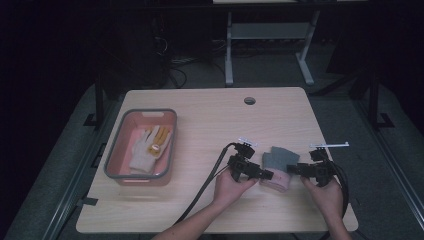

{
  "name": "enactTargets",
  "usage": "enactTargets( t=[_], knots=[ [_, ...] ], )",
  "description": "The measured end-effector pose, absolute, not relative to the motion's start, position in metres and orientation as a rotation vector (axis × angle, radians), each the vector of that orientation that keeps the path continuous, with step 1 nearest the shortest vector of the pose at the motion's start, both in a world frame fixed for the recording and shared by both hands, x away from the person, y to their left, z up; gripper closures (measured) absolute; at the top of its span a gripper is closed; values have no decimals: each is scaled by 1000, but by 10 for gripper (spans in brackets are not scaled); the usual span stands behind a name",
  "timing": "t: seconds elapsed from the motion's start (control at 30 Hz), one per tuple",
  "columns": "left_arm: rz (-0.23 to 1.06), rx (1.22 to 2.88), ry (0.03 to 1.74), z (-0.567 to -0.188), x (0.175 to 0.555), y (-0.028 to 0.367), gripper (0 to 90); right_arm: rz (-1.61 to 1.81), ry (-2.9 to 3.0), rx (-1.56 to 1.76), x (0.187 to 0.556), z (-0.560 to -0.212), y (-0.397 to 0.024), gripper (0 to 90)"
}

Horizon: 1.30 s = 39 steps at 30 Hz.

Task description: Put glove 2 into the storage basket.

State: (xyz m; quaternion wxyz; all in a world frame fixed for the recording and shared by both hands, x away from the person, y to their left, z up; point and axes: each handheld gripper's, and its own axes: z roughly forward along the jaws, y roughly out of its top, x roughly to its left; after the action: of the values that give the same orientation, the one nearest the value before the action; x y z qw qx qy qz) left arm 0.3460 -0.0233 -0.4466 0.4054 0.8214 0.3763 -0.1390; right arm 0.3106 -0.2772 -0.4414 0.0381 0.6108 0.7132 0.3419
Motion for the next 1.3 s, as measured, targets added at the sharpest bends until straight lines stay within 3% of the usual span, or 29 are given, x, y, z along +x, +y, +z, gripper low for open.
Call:
enactTargets(
  t=[0.57, 1.07, 1.3],
  knots=[
    [-409, 2113, 996, -464, 350, -34, 347, 1122, 2165, 1964, 310, -461, -281, 443],
    [-397, 2100, 1042, -464, 348, -34, 422, 1211, 2134, 1974, 307, -469, -275, 669],
    [-408, 2108, 1003, -465, 350, -31, 522, 1268, 2138, 1990, 308, -471, -275, 755]
  ],
)
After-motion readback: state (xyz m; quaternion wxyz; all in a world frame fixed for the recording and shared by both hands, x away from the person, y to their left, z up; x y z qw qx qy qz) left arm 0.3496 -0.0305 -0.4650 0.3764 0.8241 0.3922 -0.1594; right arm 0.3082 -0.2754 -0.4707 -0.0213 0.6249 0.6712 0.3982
